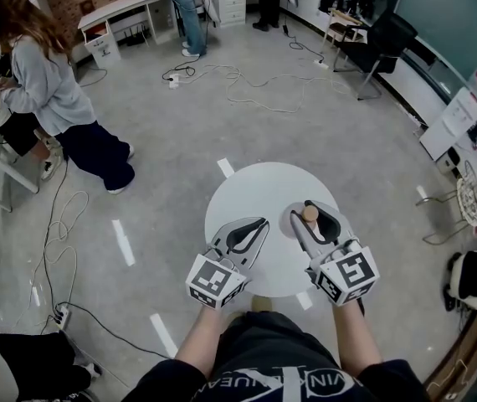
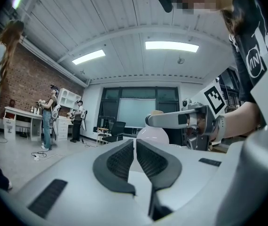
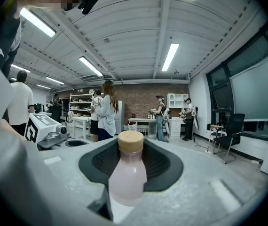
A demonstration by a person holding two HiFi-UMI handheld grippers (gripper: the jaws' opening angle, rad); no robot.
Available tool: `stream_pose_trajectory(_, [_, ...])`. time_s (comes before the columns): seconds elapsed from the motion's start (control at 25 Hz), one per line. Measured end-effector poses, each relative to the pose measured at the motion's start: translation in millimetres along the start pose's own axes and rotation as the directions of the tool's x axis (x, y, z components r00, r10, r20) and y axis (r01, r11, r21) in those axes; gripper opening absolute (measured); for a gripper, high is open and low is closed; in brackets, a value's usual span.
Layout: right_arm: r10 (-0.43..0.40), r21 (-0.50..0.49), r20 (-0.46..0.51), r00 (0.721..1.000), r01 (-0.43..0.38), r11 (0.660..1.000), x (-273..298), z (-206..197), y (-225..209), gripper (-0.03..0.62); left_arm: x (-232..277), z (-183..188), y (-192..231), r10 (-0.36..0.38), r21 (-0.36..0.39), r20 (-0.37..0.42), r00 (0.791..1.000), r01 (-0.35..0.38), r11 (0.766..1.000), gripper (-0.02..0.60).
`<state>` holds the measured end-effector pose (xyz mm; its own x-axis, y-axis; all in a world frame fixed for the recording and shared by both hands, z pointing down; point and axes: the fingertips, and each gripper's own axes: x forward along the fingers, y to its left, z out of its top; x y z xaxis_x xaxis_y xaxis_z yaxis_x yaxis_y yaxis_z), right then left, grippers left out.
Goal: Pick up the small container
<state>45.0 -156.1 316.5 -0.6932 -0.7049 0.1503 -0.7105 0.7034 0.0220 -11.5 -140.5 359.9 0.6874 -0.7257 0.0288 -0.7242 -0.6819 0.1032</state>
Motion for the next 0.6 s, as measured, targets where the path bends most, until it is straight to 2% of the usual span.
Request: stream_pose_trajectory(0.6, [-0.011, 0.012, 0.020, 1.000, 0.011, 1.000, -1, 12, -2, 0.140, 4, 27, 4, -0.006, 0.012, 0.042, 0.999, 0.005, 1.000, 0.025])
